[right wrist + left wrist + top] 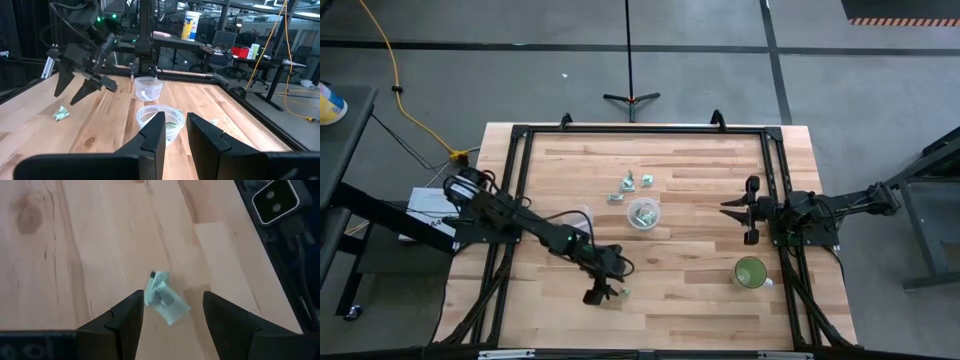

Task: Pick and place Stevia / Truvia into bins
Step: Put the white stevia packet into the left transparent container

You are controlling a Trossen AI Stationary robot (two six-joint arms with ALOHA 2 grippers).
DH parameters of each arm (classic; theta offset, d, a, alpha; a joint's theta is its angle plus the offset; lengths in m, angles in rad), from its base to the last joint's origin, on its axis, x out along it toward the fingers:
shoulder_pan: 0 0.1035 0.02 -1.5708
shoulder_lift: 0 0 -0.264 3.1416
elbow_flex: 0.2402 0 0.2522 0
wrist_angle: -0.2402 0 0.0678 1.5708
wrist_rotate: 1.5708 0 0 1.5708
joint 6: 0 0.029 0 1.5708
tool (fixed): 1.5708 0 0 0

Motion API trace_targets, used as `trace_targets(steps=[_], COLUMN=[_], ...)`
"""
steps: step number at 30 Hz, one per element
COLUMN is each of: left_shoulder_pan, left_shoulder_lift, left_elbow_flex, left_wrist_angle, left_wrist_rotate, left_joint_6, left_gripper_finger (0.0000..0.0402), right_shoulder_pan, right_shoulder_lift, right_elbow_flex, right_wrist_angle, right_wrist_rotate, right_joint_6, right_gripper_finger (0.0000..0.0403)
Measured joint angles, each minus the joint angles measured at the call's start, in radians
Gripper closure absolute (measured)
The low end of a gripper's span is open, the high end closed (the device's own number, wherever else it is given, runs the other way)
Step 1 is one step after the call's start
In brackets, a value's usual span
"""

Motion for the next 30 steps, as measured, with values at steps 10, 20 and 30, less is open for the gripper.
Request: trace_targets(steps=[10,20,30], left_shoulder_pan=[0.000,0.001,0.001], left_shoulder_lift=[0.056,0.056,0.036], left_elbow_flex=[0.001,0.001,0.025], left_wrist_angle=[0.029,0.024,0.017], left_wrist_rotate=[-0.004,-0.026,-0.008], left_joint_6=[-0.048,-0.026,0.241], left_gripper_finger=[0.0163,0.0225,0.0379], right_shoulder_pan=[0.000,0.000,0.000], right_shoulder_lift=[0.007,0.026,0.027], right_elbow_flex=[0.000,0.000,0.000], right_wrist_angle=[0.000,0.000,0.000], right_wrist_rotate=[0.000,-0.001,-0.001], right_joint_6=[0.003,0.011,0.011], right_gripper_finger=[0.0331,0.0331,0.0331])
